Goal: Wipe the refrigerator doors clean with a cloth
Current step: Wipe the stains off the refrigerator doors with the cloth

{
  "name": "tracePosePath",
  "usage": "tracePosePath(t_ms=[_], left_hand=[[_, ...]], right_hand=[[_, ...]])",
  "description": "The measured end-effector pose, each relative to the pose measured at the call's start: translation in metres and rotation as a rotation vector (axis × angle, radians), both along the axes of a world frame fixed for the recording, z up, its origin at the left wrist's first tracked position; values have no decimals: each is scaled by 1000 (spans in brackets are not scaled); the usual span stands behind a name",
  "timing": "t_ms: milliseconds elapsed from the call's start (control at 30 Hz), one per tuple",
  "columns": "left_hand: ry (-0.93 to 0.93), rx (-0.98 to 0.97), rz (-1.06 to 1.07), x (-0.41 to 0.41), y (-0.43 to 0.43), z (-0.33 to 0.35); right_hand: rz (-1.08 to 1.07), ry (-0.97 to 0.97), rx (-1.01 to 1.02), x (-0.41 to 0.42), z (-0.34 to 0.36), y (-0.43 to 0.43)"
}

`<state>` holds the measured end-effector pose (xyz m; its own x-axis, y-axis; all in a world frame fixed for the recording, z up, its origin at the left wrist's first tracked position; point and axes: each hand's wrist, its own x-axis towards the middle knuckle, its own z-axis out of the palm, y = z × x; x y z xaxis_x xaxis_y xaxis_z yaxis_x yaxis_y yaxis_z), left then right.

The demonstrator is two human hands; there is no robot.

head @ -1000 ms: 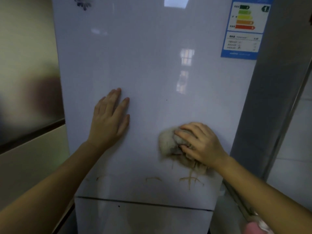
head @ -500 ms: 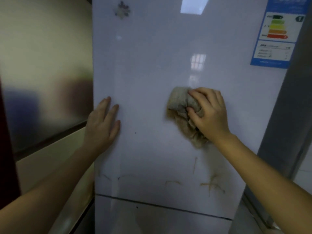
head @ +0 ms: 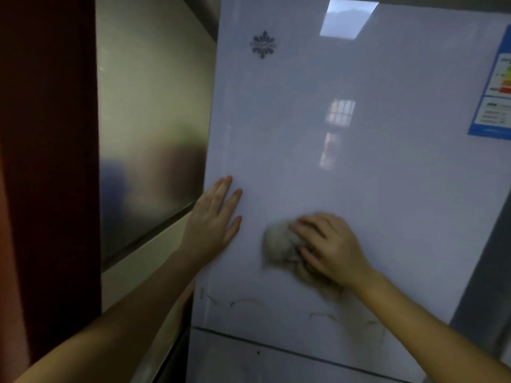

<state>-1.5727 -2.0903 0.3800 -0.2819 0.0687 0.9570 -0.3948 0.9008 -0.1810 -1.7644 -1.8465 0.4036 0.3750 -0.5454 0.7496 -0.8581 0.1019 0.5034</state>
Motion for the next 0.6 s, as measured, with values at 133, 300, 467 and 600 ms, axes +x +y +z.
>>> tracePosePath(t_ms=[133, 300, 467, 600], left_hand=[[-21, -22, -10, 3, -3, 1], [-28, -10, -31, 5, -7, -2], [-9, 28, -36, 3, -3, -4], [12, 54, -53, 1, -1, -8]], right_hand=[[-43, -172, -187, 17, 32, -17], [-30, -159, -90, 28, -16, -42], [18, -59, 153, 27, -81, -35], [-20, -59, 164, 11, -84, -8]])
